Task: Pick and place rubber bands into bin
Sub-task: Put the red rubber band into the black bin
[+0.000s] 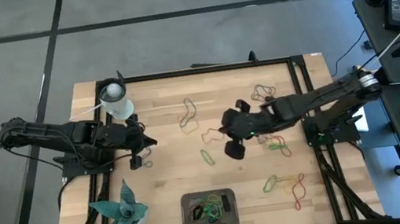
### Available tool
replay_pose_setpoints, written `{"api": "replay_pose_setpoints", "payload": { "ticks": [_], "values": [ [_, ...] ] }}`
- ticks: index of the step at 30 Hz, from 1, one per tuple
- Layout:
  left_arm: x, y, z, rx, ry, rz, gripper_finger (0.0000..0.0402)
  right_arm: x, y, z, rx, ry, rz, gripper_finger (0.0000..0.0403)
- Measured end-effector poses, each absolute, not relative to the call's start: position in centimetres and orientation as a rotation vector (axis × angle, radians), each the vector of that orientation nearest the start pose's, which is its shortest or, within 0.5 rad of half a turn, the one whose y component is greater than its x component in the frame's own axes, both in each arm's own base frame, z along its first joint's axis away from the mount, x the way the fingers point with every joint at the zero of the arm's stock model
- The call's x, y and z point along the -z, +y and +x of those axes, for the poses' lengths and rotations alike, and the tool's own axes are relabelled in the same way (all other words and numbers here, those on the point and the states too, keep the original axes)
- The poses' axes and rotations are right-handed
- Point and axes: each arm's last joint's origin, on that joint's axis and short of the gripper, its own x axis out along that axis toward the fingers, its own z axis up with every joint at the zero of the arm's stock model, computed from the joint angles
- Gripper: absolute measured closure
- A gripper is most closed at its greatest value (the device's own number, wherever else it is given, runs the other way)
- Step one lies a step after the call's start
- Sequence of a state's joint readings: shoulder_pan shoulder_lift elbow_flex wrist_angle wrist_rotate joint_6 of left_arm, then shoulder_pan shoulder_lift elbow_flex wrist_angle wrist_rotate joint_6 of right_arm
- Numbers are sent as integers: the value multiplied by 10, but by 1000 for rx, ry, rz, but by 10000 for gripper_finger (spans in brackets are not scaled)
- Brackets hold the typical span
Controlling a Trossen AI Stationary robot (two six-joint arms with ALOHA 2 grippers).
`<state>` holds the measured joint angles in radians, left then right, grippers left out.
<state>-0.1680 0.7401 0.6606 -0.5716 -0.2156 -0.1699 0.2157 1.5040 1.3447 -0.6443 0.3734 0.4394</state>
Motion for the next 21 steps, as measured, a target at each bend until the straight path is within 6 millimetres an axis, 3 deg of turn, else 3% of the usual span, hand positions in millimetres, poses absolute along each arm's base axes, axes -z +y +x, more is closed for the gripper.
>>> {"api": "replay_pose_setpoints", "payload": {
  "ticks": [5,10,21],
  "values": [
    [-264,-19,149,-100,633,-40,398,-332,76,303,242,666,187,403],
    [-264,-19,149,-104,633,-52,398,-340,100,304,177,554,199,403],
    [-264,-19,149,-117,631,-91,398,-364,155,299,188,324,247,403]
  ]
}}
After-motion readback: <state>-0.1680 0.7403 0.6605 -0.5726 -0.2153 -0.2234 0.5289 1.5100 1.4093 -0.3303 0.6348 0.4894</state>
